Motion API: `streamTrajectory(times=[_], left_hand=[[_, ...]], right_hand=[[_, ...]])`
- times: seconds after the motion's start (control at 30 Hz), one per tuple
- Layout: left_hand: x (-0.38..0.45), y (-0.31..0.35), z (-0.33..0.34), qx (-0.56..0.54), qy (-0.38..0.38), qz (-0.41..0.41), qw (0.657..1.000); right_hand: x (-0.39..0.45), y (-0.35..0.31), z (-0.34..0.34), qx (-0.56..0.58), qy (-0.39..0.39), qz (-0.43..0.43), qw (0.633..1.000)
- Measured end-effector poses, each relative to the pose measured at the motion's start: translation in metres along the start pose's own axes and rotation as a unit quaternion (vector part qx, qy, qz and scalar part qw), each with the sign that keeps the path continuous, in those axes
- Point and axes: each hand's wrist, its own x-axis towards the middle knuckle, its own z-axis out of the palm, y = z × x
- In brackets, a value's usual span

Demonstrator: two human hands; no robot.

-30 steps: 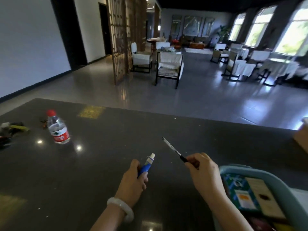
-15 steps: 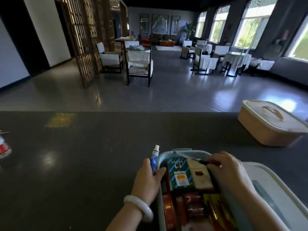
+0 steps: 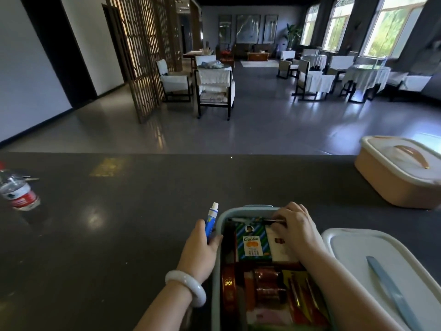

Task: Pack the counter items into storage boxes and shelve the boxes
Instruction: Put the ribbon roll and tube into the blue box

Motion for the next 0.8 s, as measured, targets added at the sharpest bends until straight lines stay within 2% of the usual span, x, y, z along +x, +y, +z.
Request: streamTrajectory(times=[0.23, 0.6, 0.67, 0.73, 0.8], left_hand=[[-0.004, 0.003, 0.004, 0.024, -0.005, 0.001, 1.0], [-0.008, 0.004, 0.006, 0.04, -0.009, -0.004, 0.999], [-0.01, 0.006, 0.006, 0.139, 0.027, 0.035, 0.989], [-0.014, 0.009, 0.004, 0.235, 0.078, 0.108, 0.963], [-0.016, 0.014, 0.004, 0.261, 0.097, 0.175, 0.944]], right_hand=[[0.002, 0.0, 0.007, -0.041, 0.019, 0.018, 0.999], [-0.002, -0.002, 0.008, -0.046, 0.033, 0.022, 0.998], [-0.003, -0.004, 0.005, -0.032, 0.035, 0.026, 0.999], [-0.004, -0.008, 0.001, 0.007, 0.043, 0.037, 0.998], [-0.006, -0.015, -0.005, 0.115, 0.037, 0.039, 0.992]])
